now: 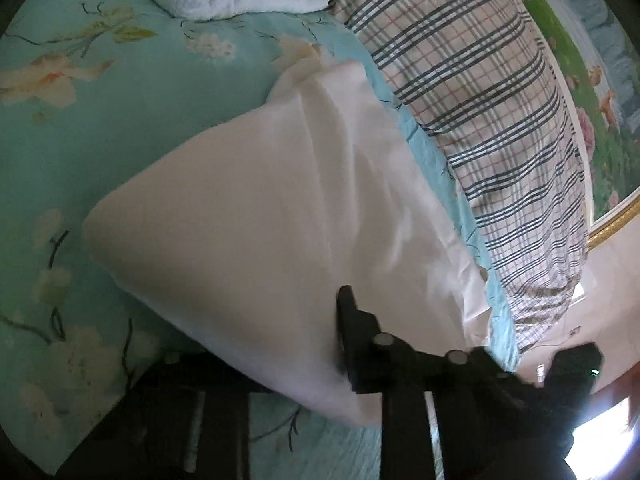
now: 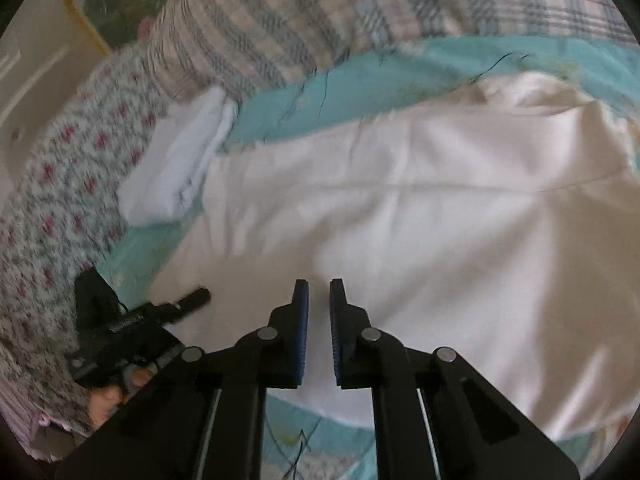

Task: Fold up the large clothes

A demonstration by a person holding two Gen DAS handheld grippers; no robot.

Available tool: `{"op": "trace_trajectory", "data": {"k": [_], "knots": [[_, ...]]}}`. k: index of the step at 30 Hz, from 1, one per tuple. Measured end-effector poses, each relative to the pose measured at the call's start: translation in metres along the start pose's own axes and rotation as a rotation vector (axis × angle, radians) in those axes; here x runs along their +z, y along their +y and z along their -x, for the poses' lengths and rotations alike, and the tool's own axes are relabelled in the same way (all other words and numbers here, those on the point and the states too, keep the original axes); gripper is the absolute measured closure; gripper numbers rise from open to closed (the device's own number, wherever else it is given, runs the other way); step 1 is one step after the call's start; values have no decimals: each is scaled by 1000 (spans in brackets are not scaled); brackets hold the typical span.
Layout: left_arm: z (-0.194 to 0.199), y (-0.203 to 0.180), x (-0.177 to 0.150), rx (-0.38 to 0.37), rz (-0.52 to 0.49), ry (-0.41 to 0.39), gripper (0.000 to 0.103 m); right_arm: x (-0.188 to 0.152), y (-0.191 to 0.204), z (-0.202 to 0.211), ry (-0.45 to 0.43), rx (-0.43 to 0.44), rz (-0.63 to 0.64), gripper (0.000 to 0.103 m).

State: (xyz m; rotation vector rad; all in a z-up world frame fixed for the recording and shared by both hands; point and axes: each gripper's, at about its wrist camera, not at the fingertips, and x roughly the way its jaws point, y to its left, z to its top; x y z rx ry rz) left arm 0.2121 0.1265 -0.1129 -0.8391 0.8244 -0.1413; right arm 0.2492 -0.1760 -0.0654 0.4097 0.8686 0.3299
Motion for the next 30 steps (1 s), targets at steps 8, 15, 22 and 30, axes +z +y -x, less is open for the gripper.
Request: {"op": "trace_trajectory", "data": {"k": [8,15,22,30], "knots": [[20,-57,9,-58,-174,-50,93,-7,-26,-23,60,83,-78,98],[22,-162,-11,-140,-471,-49,94,-5,-68,5,14,285,-312,94],[-47,-233,-81,-113,-813,82,96,0,-160,71,-179,368,-561,73],[-105,-240,-153,87,-1157,120,98,35,-186,64,-85,459,-527,16]]}}
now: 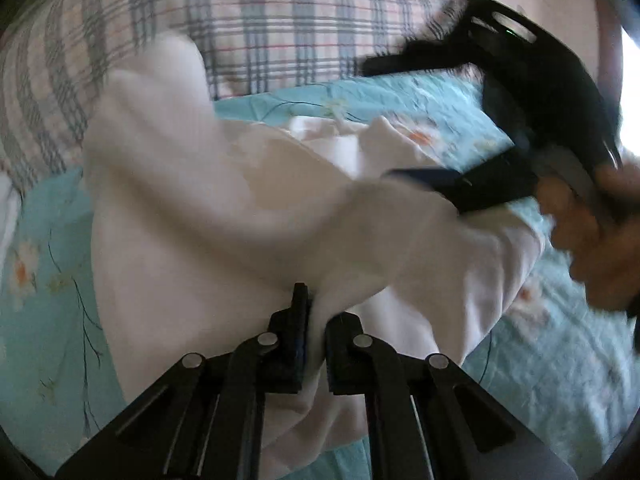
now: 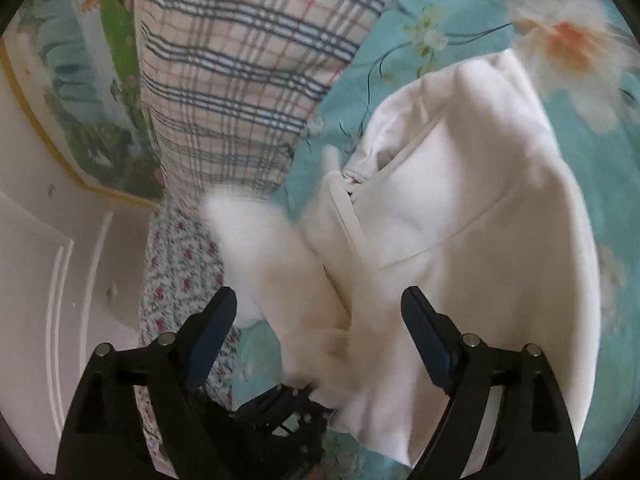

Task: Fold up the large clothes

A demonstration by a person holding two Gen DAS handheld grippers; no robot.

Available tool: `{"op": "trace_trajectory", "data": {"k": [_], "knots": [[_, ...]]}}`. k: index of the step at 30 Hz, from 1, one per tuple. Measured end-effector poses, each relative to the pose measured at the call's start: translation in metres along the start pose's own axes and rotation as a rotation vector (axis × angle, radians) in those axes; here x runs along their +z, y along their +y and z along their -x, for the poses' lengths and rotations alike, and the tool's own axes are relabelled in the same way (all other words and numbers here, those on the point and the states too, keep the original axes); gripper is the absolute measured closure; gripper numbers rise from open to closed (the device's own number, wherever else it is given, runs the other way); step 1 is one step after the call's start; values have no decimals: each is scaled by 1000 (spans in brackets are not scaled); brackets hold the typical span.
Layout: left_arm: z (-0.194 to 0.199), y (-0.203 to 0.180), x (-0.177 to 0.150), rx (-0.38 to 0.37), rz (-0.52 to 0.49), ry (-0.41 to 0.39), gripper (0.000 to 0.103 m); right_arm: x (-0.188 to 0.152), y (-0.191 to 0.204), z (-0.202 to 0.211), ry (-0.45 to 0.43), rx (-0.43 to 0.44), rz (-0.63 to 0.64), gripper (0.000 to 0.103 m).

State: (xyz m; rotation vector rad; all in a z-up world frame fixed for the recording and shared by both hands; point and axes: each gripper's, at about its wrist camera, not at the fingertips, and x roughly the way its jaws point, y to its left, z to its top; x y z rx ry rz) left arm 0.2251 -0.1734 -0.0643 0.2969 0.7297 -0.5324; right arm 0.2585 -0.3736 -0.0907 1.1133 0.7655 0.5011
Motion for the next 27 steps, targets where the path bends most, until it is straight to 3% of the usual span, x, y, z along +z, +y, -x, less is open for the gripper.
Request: {"op": "trace_trajectory", "data": {"k": [5,7,11,14,15,16,17,19,22,24,27], "knots": [[-1,3,0,-19,-13,-3,98,16,-3,-37,110,-91,34,16],[1,7,-1,-32,-9,-6,98,20,7,-55,166,-123,106,16],[1,9,2,-50,-12,-12,98,25,35,-89,274,-101,249,12],[0,11,3,-69,2,-12,98,29,50,-119,337,-155,343,14],[0,13,3,-76,7,-12,98,29,53,-126,339,-202,371,21],[0,14,4,-81,15,-10,98,30,54,-132,348,-232,380,58],[0,16,4,-82,22,-8,98,31,53,-134,355,-255,374,89],[2,19,5,-98,39,-10,98,31,54,-128,328,-262,357,92],[16,22,11,-150,76,-34,98,23,73,-93,238,-187,380,93],[31,17,21,-203,92,-65,97,15,86,-59,158,-136,389,93],[42,-1,33,-276,85,-87,97,5,88,-7,27,-133,383,94]]}}
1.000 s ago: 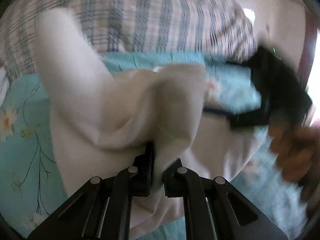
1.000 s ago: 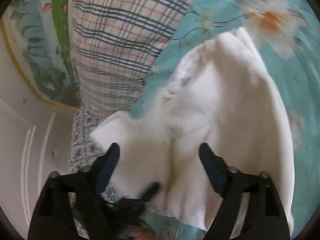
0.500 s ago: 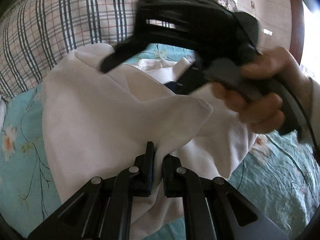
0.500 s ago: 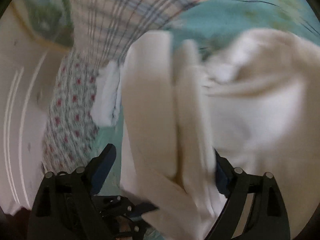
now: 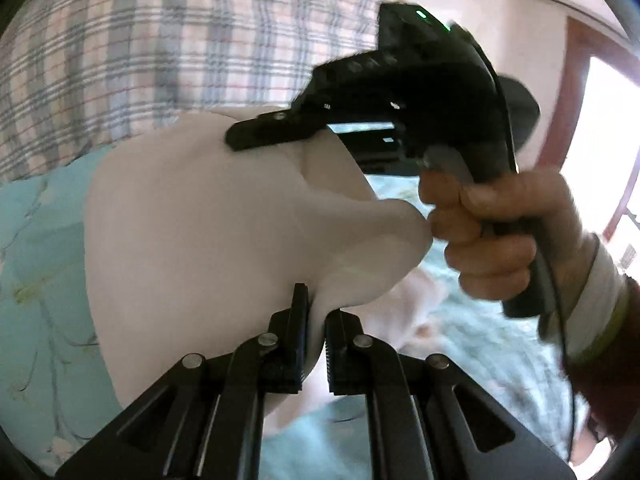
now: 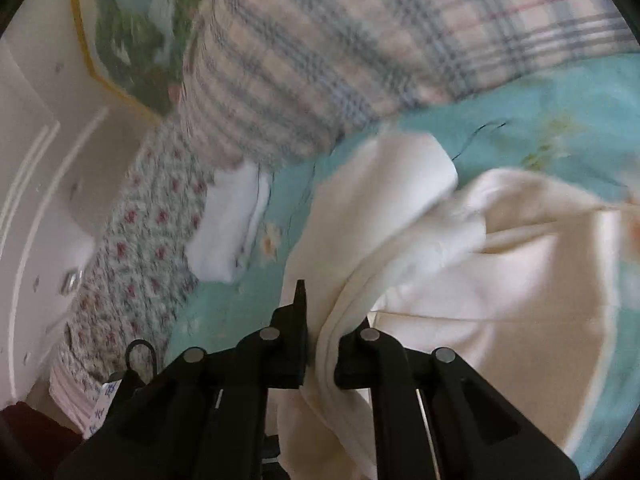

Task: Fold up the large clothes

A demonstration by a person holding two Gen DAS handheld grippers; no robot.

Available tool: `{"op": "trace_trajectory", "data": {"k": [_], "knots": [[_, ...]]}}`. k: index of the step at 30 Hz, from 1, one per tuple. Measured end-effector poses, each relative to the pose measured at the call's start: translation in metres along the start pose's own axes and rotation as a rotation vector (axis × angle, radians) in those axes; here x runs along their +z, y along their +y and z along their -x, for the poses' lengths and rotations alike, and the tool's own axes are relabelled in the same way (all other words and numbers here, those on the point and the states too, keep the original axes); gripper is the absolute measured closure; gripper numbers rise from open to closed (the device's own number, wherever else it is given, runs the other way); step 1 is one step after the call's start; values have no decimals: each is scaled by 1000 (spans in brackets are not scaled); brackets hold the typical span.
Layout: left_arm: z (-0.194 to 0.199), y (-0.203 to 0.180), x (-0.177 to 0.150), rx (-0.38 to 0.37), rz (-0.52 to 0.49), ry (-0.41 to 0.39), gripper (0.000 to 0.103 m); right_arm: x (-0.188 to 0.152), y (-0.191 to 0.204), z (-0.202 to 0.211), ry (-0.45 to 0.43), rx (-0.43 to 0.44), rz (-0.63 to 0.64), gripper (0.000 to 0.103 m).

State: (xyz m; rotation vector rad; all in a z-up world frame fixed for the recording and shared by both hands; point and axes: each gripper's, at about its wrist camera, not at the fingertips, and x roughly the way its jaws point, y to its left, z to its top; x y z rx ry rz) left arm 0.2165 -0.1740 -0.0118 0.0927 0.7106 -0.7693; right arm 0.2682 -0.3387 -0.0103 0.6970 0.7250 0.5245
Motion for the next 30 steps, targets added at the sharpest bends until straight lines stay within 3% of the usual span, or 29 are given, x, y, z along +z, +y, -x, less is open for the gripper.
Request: {"op": "trace_trajectory", "data": {"k": [3,9,13,17,22,25,26,28,30], "knots": [[-26,-17,-1,-62,-5,54,97,-13,-29,24,-39,-130,-46,94],[-86,-15,-18,-111,35,197,97,-37,-97,19,21,-324,-123,94],[-89,-21,-17,-82,-16,194,97,-41,-102,22,-21,-324,-123,94],[-85,-7,-12,-125,48,206,95,-41,-90,23,-33,-377,-92,94],[-54,-8,-21,-169,149,190,80,-47,-86,24,-24,-469,-76,92],[-30,-2,-25,-187,206,168,66,-47,-92,29,-20,-450,-105,82],[-23,0,-25,-187,220,156,62,-48,-91,32,-24,-454,-112,74],[-5,12,-22,-180,257,118,42,-49,-83,44,-51,-472,-110,61],[7,24,-20,-170,290,88,35,-49,-76,57,-90,-462,-100,45]]}}
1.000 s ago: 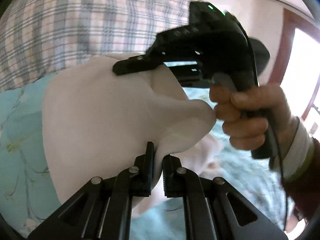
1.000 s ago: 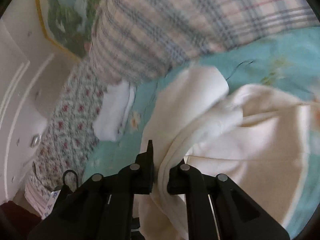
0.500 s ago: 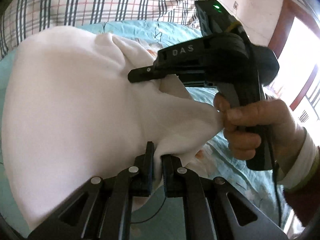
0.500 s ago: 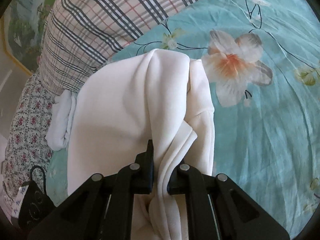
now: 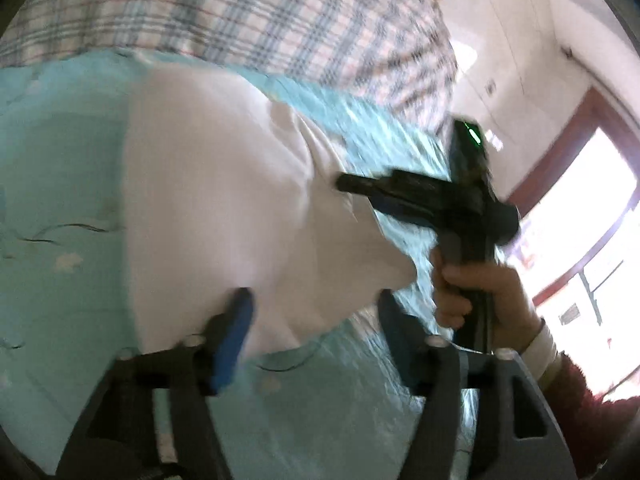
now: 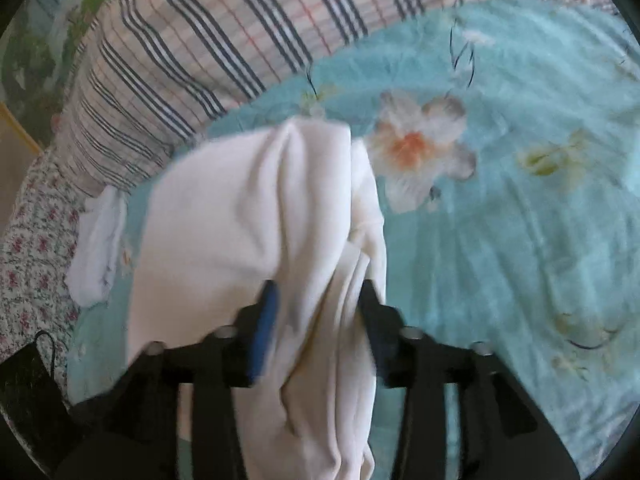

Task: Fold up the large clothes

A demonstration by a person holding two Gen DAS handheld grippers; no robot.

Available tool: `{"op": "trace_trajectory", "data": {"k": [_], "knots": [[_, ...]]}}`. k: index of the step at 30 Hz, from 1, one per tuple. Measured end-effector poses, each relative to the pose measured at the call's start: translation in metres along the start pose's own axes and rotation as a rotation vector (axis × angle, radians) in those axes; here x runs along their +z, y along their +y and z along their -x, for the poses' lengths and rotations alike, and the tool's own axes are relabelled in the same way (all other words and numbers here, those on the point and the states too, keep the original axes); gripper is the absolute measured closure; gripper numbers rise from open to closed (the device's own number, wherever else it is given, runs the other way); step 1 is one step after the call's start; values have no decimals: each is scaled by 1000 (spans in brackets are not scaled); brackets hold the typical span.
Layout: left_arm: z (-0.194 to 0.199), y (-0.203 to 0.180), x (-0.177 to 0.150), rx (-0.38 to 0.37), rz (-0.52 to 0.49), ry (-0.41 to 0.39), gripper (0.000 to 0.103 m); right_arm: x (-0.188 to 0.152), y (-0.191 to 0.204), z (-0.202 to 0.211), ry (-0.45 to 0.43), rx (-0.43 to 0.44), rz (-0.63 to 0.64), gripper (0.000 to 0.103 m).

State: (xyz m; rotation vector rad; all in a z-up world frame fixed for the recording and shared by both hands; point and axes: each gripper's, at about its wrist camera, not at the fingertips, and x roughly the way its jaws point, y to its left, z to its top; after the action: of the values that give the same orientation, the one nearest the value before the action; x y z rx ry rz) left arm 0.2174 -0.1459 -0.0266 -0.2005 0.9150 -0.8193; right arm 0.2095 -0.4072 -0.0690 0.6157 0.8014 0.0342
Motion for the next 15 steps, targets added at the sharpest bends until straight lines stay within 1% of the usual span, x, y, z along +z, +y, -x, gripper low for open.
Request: {"op": "trace_trajectory", "data": {"k": [1,2,3,4,5,6,9,10,12,13,14,15], "knots": [[6,7,4,-14,23,-11,34,0,-1,6,-11,12,-4,34],[10,13,7,-21,47,-19,32,0,-1,8,-13,19,-6,29],[12,19,11,-12,64,-25,23,1,-1,8,-6,30,-7,28],[13,26,16,30,81,-33,20,3,-3,6,9,40,-11,27],[14,31,18,66,91,-42,20,4,-6,4,22,47,-16,27],[16,36,16,80,102,-48,20,5,-8,-1,42,51,-21,27],[10,58,24,93,182,-42,18,5,-8,-16,88,48,-17,27],[3,68,28,94,206,-23,18,5,-8,-22,105,43,-14,27],[-21,87,38,84,242,56,18,5,-10,-35,136,45,-22,27],[-40,94,42,42,243,122,16,5,-10,-40,148,55,-27,27],[-49,98,44,21,240,156,16,5,-11,-43,154,66,-31,27],[-56,103,45,13,238,171,15,6,-13,-46,154,88,-43,27]]}}
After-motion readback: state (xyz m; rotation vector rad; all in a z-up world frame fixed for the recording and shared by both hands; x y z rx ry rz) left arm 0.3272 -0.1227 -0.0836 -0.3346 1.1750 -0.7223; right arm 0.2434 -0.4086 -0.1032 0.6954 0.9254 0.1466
